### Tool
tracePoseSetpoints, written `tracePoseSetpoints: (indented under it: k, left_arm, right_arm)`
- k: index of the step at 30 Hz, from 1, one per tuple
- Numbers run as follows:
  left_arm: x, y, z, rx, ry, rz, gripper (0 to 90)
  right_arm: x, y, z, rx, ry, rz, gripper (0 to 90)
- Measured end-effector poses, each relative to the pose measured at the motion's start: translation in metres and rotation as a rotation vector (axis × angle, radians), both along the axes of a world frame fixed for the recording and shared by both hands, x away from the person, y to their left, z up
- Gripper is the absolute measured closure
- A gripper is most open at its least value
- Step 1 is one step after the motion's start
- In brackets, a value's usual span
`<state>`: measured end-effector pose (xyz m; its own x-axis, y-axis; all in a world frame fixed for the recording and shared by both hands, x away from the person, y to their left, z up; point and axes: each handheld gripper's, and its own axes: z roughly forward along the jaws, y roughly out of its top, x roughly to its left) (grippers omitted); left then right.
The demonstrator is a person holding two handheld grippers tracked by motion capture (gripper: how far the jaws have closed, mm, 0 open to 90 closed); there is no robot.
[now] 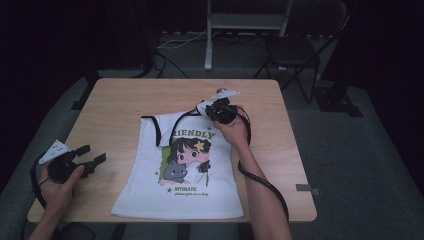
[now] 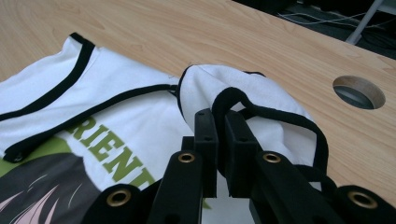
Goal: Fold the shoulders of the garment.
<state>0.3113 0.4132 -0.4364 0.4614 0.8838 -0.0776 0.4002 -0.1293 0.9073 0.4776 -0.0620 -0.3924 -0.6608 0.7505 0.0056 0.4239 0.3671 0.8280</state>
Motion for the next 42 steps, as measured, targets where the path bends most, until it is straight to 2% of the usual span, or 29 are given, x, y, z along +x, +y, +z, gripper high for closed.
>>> tracePoseSetpoints:
  k: [4,9,42]
  left_arm:
    - [0.000,0.000,0.000,0.000,0.000,0.002,20.4]
    - [-0.001,0.000,0.000,0.000,0.000,0.004,20.4]
    - [-0.001,0.001,0.000,-0.004,-0.002,0.008,20.4]
  right_arm:
    - [-0.008,0.001,-0.001,-0.040,-0.004,0.013,85.5]
    - [-0.014,0.000,-0.003,-0.055,-0.007,0.024,85.5]
    - [-0.034,0.002,-0.005,-0.053,-0.010,0.052,84.8]
